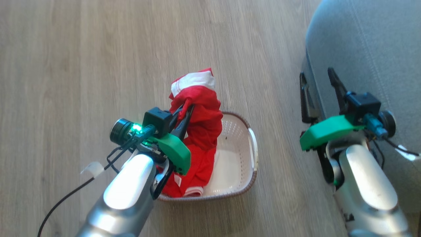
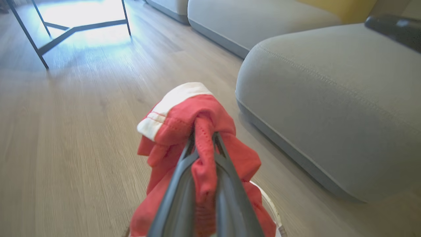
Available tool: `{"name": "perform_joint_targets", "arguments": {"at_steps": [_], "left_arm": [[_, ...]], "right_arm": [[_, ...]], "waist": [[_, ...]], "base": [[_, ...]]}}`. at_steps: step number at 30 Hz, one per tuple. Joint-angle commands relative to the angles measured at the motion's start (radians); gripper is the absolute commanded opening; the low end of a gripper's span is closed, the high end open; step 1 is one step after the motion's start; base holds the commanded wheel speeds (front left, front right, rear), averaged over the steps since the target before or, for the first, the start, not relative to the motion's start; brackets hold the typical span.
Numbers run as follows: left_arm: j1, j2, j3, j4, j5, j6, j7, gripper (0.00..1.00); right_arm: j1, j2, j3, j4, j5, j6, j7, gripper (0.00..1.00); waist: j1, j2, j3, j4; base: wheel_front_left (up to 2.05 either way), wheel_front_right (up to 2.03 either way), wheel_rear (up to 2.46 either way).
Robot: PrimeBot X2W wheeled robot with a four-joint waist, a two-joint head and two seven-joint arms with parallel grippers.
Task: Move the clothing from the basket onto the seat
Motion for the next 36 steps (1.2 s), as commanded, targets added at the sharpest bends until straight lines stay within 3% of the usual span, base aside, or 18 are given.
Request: {"name": "perform_joint_targets", "arguments": {"at_steps": [1,11,21,31,36], "left_arm": [[-0.013,0.004,0.039,-0.043,-0.008,0.007,-0.009,0.00],[-0.010,0.004,0.038,-0.193,-0.043,0.018,-0.009,0.00],[-0.076,0.004,0.008,-0.363,-0.060,0.025,-0.009,0.00],[-0.112,0.004,-0.029,-0.383,-0.083,0.047,-0.010,0.00],[-0.113,0.004,-0.039,-0.378,-0.081,0.052,-0.010,0.00]], "right_arm": [[0.006,-0.004,0.019,-0.025,0.006,0.002,-0.005,1.00],[0.107,-0.021,0.027,-0.002,0.017,0.002,-0.005,1.00],[0.143,-0.021,0.020,-0.003,0.022,0.002,-0.005,1.00],[0.140,-0.016,0.025,-0.012,0.019,0.002,-0.005,1.00],[0.116,-0.012,0.057,-0.129,0.029,0.002,-0.005,1.00]], "waist": [[0.0001,-0.0001,-0.045,0.012],[0.0001,-0.0001,-0.169,0.018],[0.0001,-0.0001,-0.202,0.027],[0.0001,-0.0001,-0.192,0.026],[0.0001,-0.0001,-0.185,0.023]], "base": [[0.00,0.00,0.00],[0.00,0.00,0.00],[0.00,0.00,0.00],[0.00,0.00,0.00],[0.00,0.00,0.00]]}}
